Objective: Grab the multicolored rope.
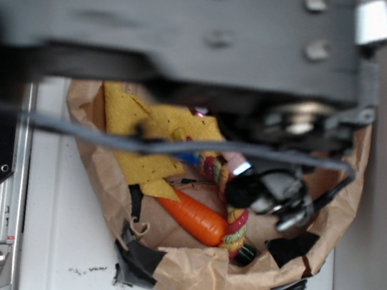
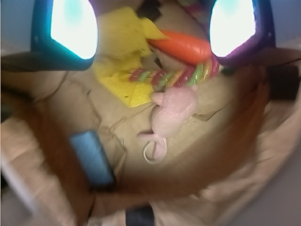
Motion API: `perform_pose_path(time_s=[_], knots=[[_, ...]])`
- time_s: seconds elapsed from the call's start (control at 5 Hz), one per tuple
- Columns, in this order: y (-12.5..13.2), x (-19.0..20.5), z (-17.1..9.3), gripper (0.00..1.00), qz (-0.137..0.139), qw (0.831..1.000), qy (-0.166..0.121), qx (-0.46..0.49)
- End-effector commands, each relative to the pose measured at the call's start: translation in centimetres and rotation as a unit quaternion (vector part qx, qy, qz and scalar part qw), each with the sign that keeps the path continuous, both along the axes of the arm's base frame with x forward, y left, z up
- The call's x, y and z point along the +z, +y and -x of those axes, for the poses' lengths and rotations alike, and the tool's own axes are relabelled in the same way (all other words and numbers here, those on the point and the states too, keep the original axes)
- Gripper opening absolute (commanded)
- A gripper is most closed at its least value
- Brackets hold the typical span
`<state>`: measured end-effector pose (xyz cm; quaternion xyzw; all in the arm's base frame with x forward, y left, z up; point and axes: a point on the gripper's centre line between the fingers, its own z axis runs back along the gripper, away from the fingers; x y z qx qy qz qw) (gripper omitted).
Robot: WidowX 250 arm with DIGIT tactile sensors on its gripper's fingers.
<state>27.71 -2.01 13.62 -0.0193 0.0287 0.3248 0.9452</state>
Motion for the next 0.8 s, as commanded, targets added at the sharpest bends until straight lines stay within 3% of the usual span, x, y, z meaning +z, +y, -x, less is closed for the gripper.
perform_pose_path(time_s=[0.0, 0.2, 0.4, 0.6], knots=[[-3.2, -3.4, -0.3, 1.00, 0.046, 0.998, -0.006, 0.047], [-5.8, -5.4, -1.2, 1.00, 0.058, 0.998, -0.021, 0.030], [-8.1, -9.0, -2.2, 1.00, 0.056, 0.998, -0.007, -0.011], [-8.5, -10.8, -1.4, 0.26, 0.016, 0.999, -0.001, -0.049]])
